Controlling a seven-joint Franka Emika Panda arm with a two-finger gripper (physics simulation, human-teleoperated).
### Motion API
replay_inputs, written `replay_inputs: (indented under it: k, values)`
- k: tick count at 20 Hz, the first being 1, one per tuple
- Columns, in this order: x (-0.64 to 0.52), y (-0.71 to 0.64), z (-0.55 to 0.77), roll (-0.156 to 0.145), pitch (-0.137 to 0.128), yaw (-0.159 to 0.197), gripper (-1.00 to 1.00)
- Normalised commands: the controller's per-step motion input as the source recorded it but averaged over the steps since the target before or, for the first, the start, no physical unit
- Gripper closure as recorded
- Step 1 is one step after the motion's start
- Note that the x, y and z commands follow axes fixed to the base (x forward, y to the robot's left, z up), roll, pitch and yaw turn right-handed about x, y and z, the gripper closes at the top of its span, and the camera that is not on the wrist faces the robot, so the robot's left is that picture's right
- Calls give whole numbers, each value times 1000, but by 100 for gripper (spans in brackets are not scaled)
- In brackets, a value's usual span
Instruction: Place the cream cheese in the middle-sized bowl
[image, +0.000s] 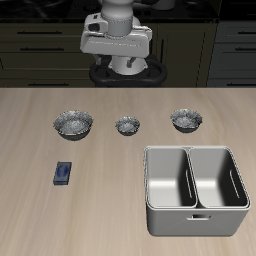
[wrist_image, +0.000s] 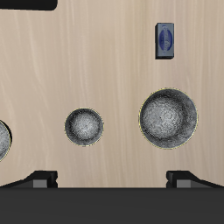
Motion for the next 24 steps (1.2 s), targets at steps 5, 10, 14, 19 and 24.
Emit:
replay_inputs:
  k: [5,10,14,19,24]
  values:
    - [97,-302,-24,9,12,28,-100]
    - [73,-416,82,-34,-48,28,-100]
    - [64,-394,43,-10,20,-8,-100]
    - [118,-385,19,-41,-18,17,-100]
    - [145,-411,129,-9,-21,-28,-100]
